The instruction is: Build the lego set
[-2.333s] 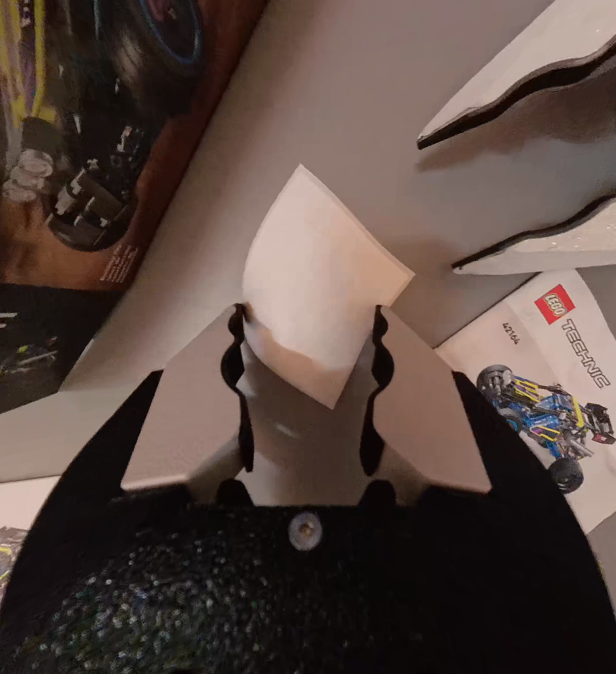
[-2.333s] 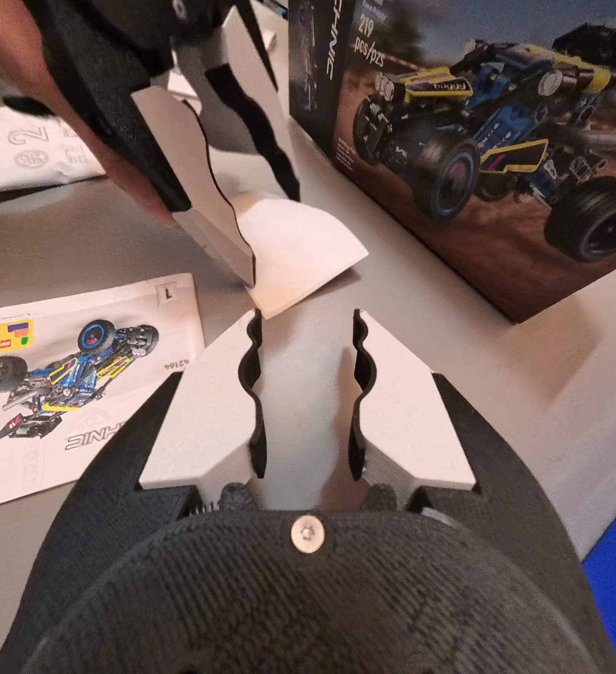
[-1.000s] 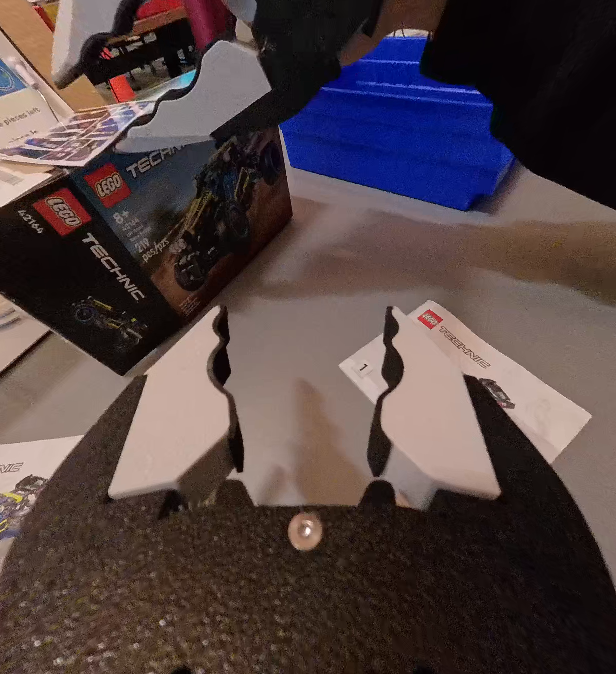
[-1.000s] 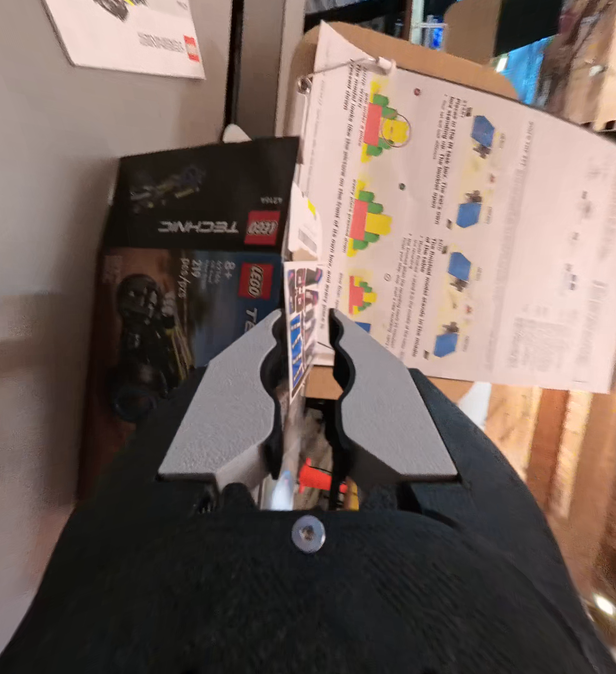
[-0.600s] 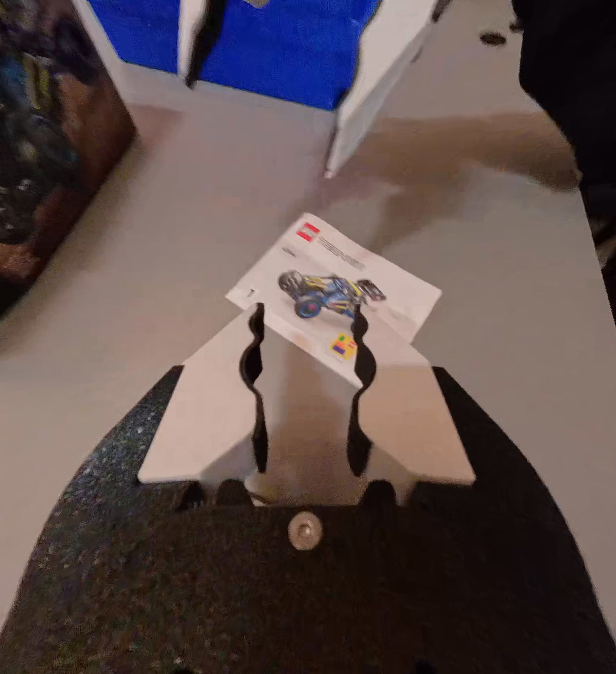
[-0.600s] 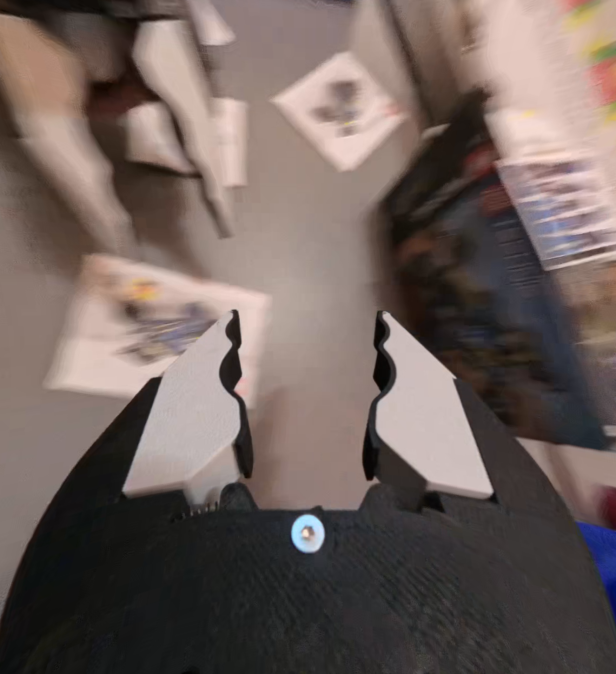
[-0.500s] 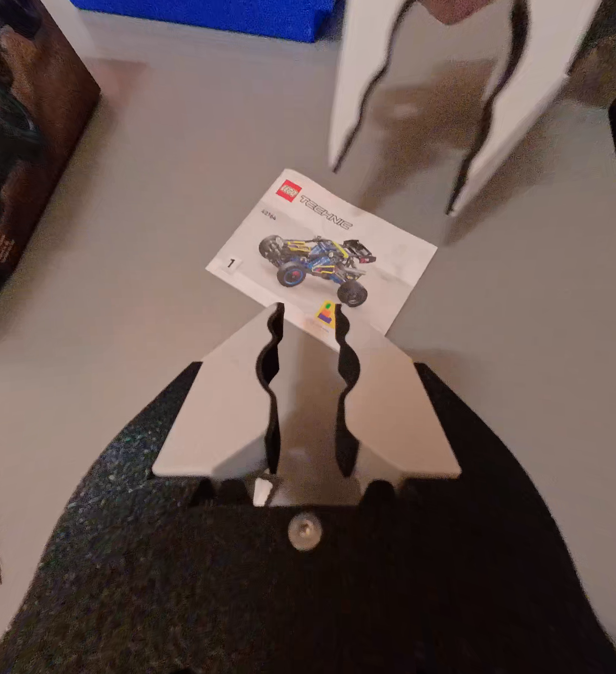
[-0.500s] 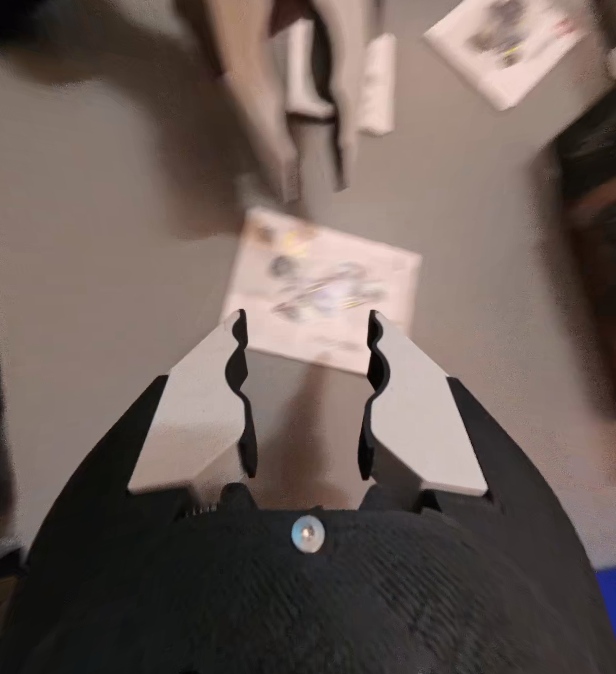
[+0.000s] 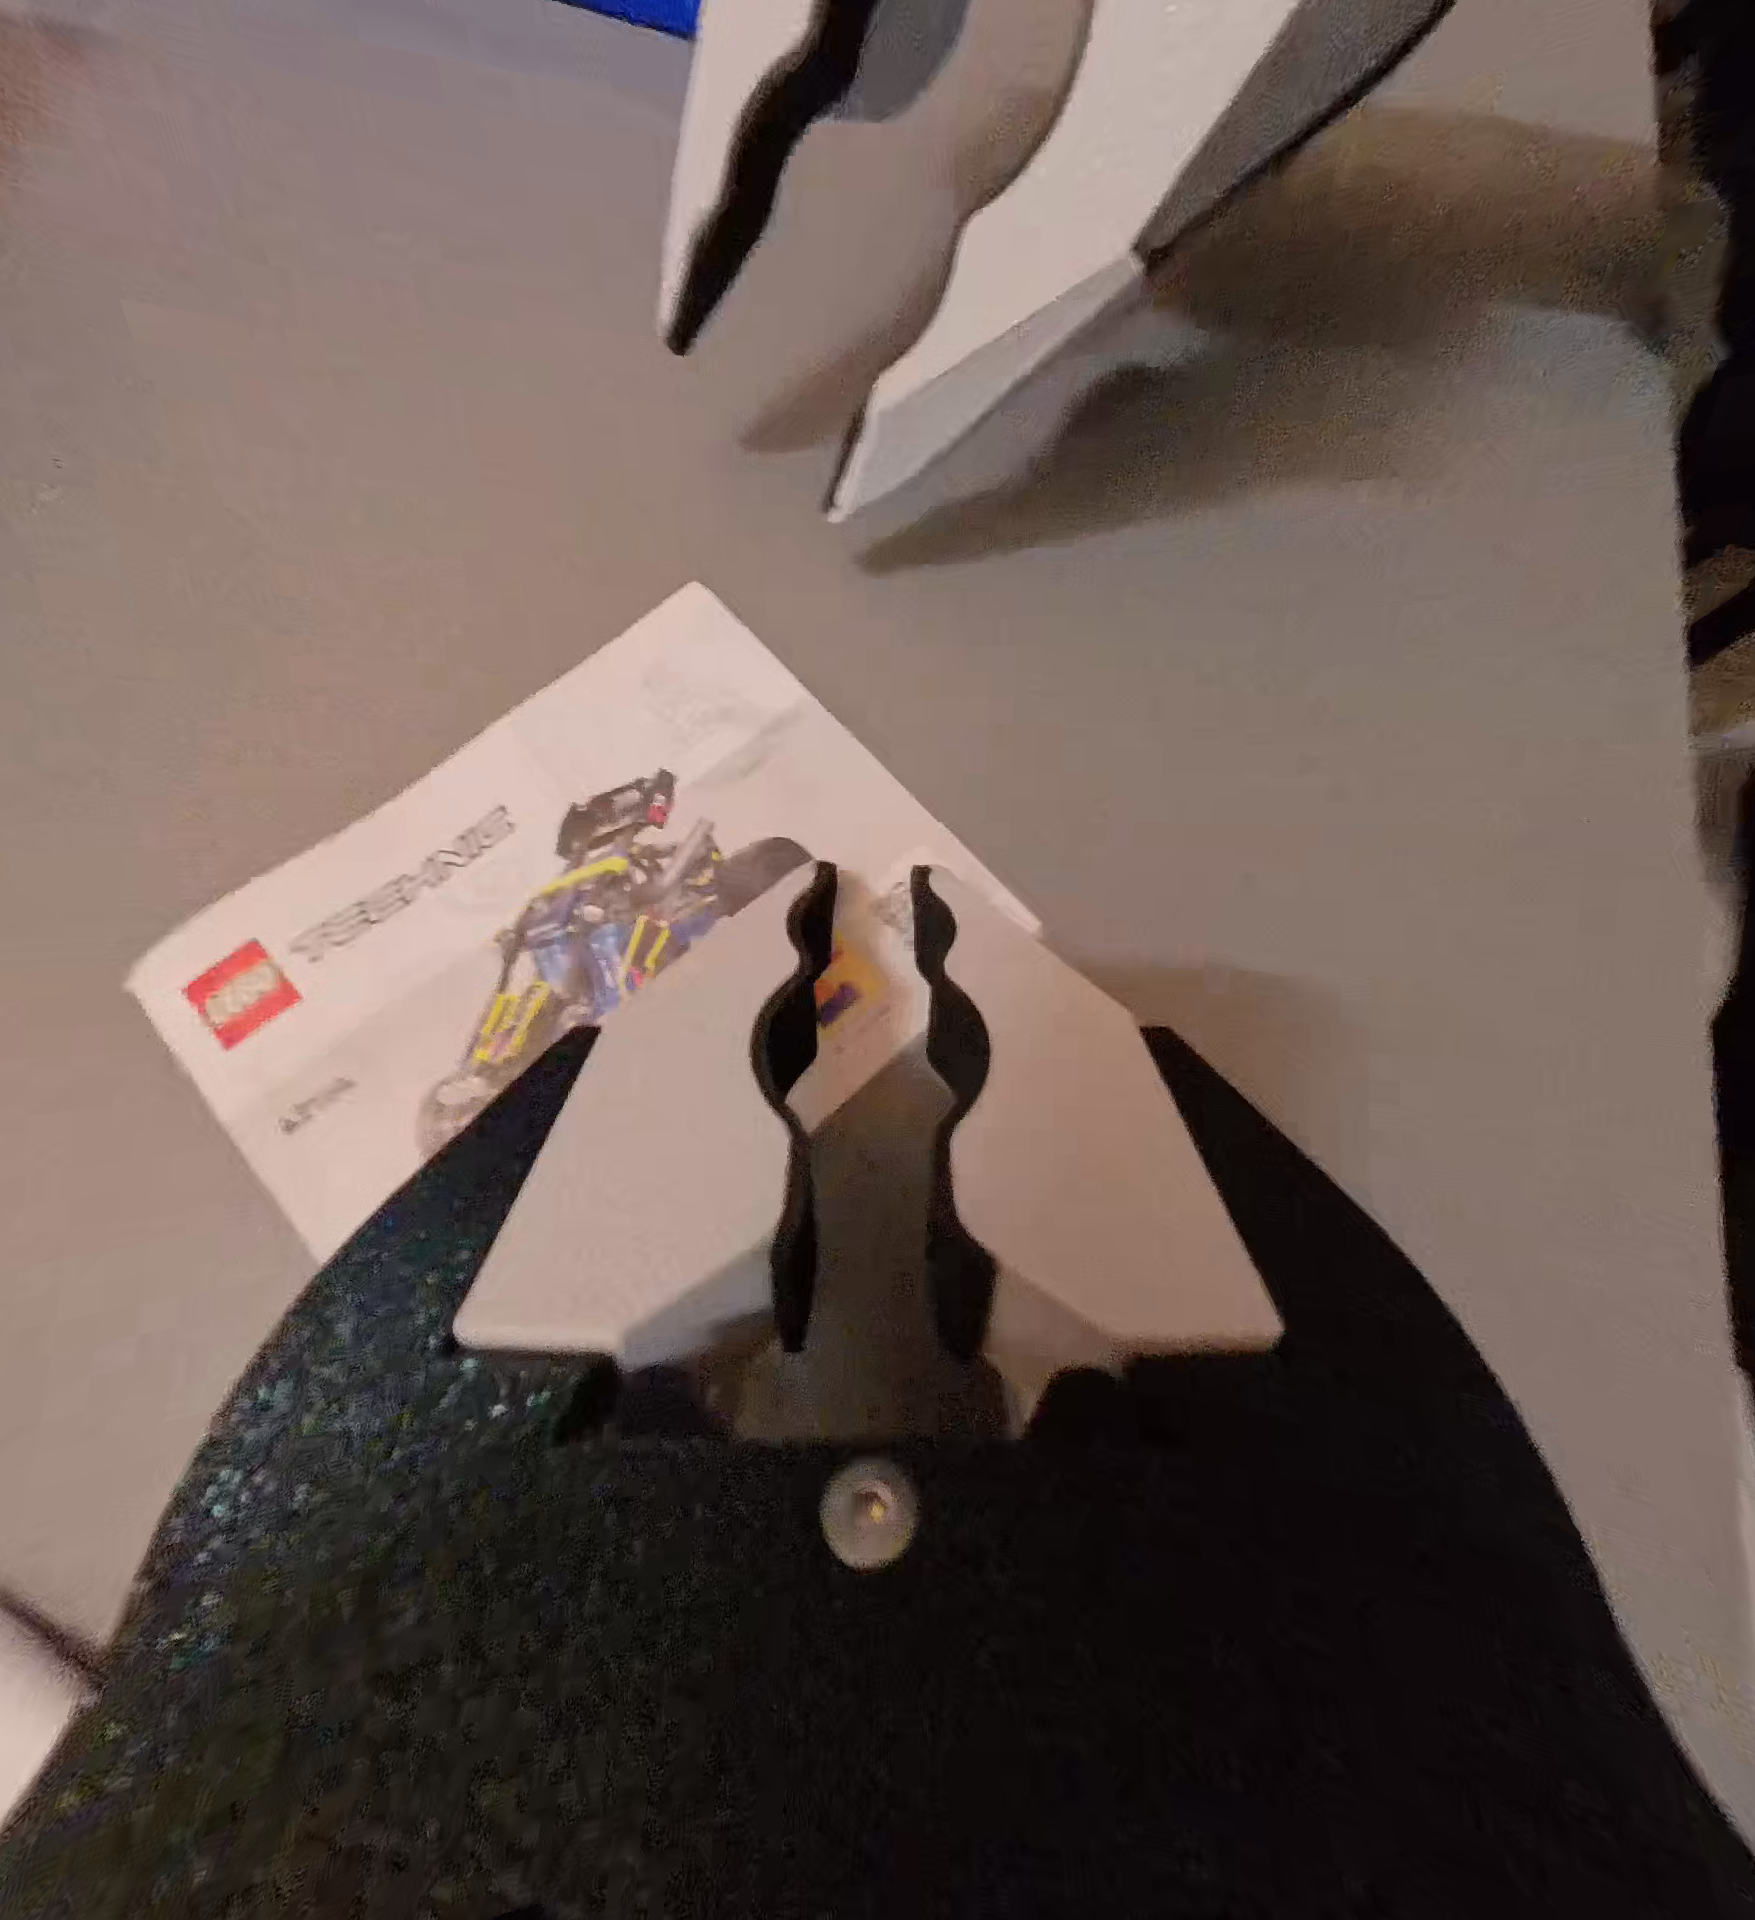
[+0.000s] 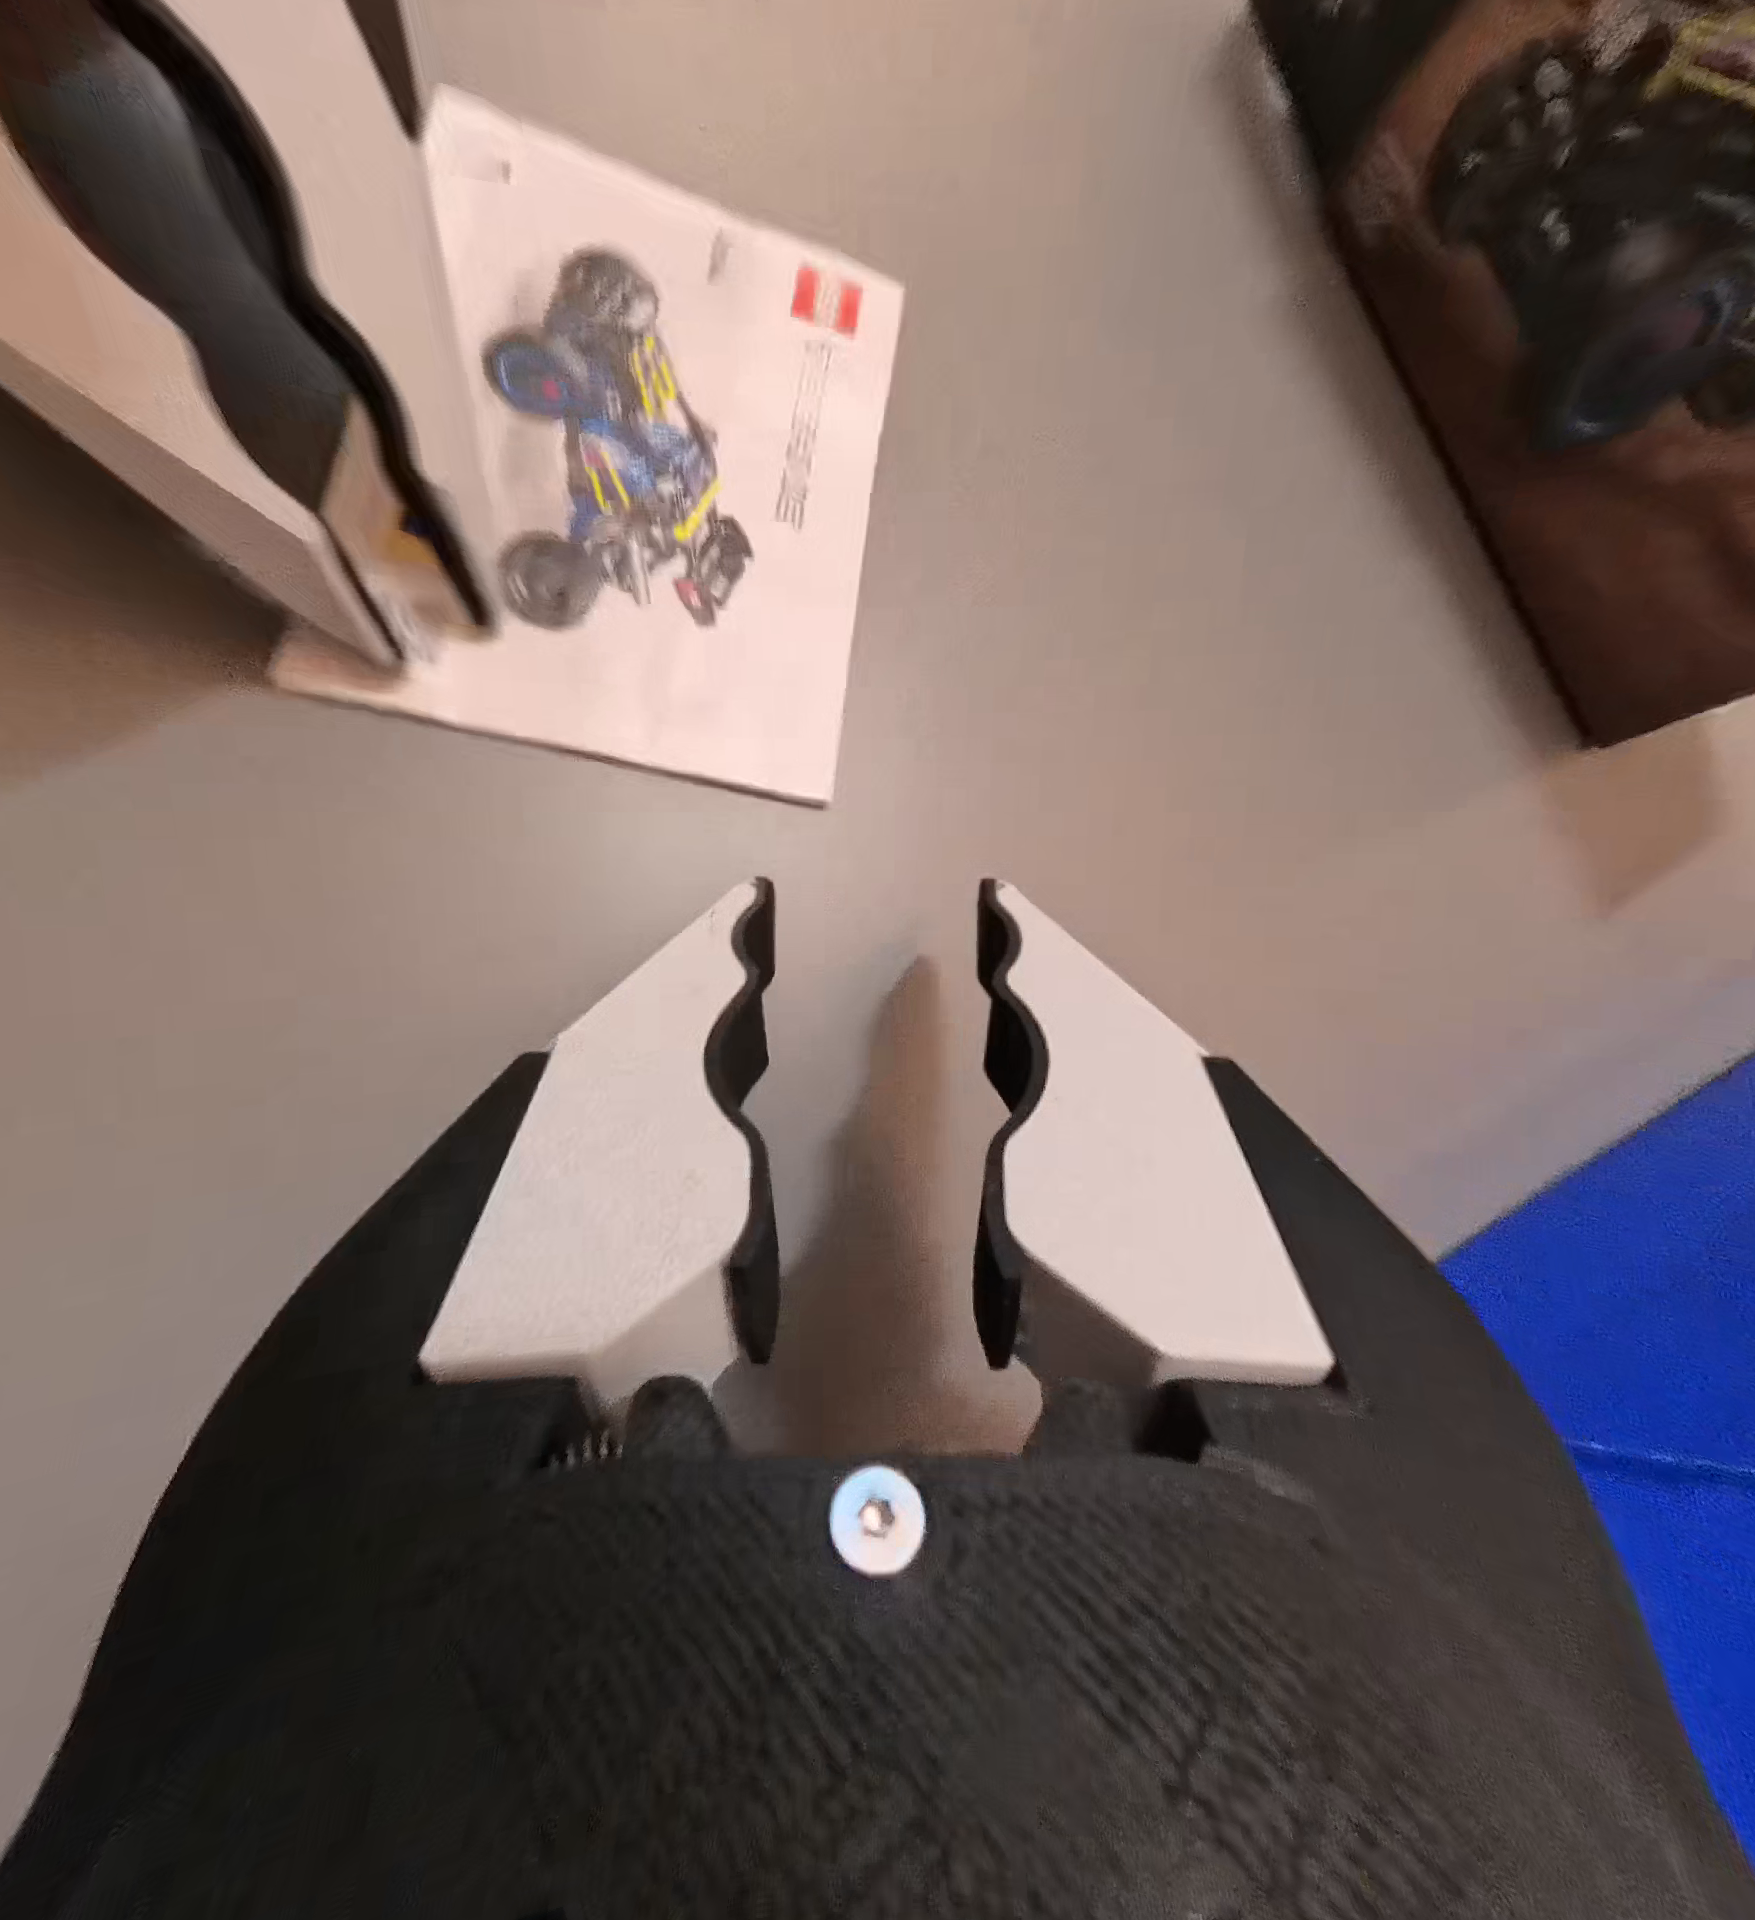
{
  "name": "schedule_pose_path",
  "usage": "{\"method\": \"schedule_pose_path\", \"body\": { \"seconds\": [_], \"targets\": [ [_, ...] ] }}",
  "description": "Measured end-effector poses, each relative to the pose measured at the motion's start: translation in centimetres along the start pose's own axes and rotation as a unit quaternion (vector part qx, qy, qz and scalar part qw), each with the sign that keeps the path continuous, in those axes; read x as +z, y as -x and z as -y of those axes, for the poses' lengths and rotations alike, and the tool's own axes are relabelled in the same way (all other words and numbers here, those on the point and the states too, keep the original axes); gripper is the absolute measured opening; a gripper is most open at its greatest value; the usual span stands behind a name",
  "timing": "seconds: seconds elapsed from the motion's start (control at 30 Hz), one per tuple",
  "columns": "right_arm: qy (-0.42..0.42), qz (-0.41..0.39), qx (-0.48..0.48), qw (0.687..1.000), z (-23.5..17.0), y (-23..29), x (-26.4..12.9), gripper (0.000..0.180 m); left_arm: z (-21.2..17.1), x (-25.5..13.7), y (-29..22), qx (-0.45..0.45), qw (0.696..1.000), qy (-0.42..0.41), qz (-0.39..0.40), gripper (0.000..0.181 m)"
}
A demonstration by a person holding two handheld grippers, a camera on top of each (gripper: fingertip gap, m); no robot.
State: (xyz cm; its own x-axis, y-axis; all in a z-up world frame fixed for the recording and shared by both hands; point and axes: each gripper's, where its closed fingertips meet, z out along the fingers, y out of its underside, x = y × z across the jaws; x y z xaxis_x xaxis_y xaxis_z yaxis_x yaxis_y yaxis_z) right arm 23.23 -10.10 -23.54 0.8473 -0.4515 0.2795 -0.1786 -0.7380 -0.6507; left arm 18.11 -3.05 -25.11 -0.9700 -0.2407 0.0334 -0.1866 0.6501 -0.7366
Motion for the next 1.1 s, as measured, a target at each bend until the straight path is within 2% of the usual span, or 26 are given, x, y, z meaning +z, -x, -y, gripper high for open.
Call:
{"method": "schedule_pose_path", "body": {
  "seconds": [0.07,0.1,0.13,0.2,0.27,0.33,0.37,0.43,0.53,0.57,0.67,0.77,0.8,0.87,0.97,1.1],
  "targets": [
    [-0.036,0.030,0.006,0.999,1.4,1.6,-0.2,0.036,0.6,-0.9,1.1,0.004,0.999,-0.016,0.041,0.013],
    [-0.040,0.033,-0.001,0.999,1.7,2.3,-0.1,0.035,1.1,-1.8,1.1,0.005,0.998,-0.032,0.050,0.019],
    [-0.034,0.029,-0.012,0.999,1.7,2.7,0.0,0.036,1.4,-2.8,1.0,0.012,0.997,-0.045,0.060,0.028],
    [-0.032,0.028,-0.034,0.999,2.0,4.1,0.5,0.043,0.7,-4.9,2.1,0.016,0.992,-0.045,0.113,0.029],
    [-0.064,0.036,-0.040,0.997,3.9,6.0,1.3,0.043,-1.6,-7.5,4.8,0.005,0.980,-0.009,0.197,0.028],
    [-0.075,0.063,-0.045,0.994,5.3,8.1,2.6,0.044,-5.7,-11.3,8.7,-0.048,0.953,0.072,0.291,0.029],
    [-0.069,0.067,-0.049,0.994,5.6,8.6,3.4,0.040,-7.9,-13.0,9.7,-0.088,0.941,0.119,0.304,0.033],
    [-0.079,0.081,-0.047,0.992,6.5,9.1,4.2,0.033,-10.6,-14.5,9.9,-0.159,0.933,0.177,0.271,0.046],
    [-0.063,0.083,-0.049,0.993,6.7,8.0,5.2,0.018,-9.9,-14.1,10.7,-0.165,0.941,0.143,0.258,0.064],
    [-0.059,0.074,-0.047,0.994,6.5,7.0,5.5,0.014,-10.0,-13.9,11.4,-0.172,0.935,0.147,0.274,0.066],
    [-0.057,0.071,-0.002,0.996,5.8,4.2,6.1,0.008,-10.4,-12.4,12.6,-0.197,0.922,0.167,0.289,0.061],
    [-0.054,0.086,0.051,0.993,5.3,2.9,6.1,0.007,-10.0,-11.6,14.1,-0.222,0.912,0.152,0.311,0.034],
    [-0.052,0.084,0.055,0.994,5.2,2.9,6.0,0.010,-10.1,-11.6,14.6,-0.204,0.909,0.160,0.326,0.032],
    [-0.047,0.064,0.044,0.996,5.1,2.8,5.8,0.017,-9.8,-11.3,15.1,-0.175,0.908,0.164,0.344,0.016],
    [-0.053,0.057,0.020,0.997,6.0,3.4,5.4,0.021,-8.6,-11.3,15.5,-0.129,0.907,0.139,0.375,0.000],
    [-0.074,0.057,0.008,0.996,8.3,4.1,5.2,0.022,-6.0,-14.0,15.3,-0.071,0.900,0.069,0.424,0.000]
  ]
}}
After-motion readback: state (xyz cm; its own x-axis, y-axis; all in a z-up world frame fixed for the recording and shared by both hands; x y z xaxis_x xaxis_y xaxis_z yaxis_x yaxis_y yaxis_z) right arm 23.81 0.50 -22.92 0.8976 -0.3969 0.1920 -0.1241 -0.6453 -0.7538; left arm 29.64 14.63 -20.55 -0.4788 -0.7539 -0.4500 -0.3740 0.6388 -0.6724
